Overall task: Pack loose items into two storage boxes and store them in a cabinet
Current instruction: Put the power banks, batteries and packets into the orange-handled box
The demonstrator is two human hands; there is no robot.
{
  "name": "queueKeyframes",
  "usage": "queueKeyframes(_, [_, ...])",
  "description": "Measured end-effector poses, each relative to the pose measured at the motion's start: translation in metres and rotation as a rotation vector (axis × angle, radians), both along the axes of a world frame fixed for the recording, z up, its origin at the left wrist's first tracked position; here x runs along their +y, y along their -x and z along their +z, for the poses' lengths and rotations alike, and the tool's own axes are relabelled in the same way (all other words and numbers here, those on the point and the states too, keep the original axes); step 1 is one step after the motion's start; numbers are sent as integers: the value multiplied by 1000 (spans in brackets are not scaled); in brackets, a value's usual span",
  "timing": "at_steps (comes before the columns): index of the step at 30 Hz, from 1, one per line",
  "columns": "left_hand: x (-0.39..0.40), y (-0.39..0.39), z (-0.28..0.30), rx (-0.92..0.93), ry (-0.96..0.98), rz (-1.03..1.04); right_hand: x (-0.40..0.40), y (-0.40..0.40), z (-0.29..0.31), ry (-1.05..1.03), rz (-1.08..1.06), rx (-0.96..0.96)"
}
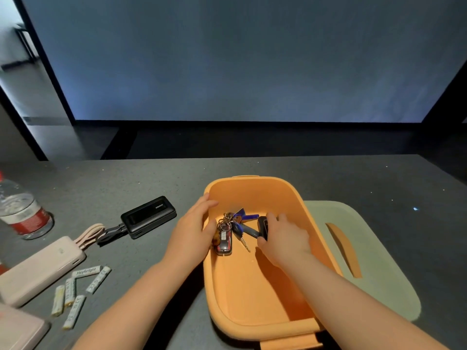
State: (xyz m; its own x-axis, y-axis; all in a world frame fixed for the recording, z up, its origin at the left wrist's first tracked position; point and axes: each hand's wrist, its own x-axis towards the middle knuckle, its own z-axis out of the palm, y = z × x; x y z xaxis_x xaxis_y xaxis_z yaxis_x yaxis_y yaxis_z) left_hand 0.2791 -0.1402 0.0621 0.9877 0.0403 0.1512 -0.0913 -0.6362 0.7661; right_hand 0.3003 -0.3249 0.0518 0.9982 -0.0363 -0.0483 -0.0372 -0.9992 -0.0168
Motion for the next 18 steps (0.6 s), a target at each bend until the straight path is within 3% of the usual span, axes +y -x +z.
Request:
queueKeyframes(9, [0,37,-1,2,61,-13,4,38,6,-56,40,-38])
queueKeyframes(12, [12,54,-6,-30,103,10,14,46,24,-132,71,-150])
queueKeyframes(15, [43,76,-18,-69,107,147,44,56,50,-277,225,-299])
queueKeyframes(18, [82,97,-28,-61,27,285,91,64,65,-379,423,-328])
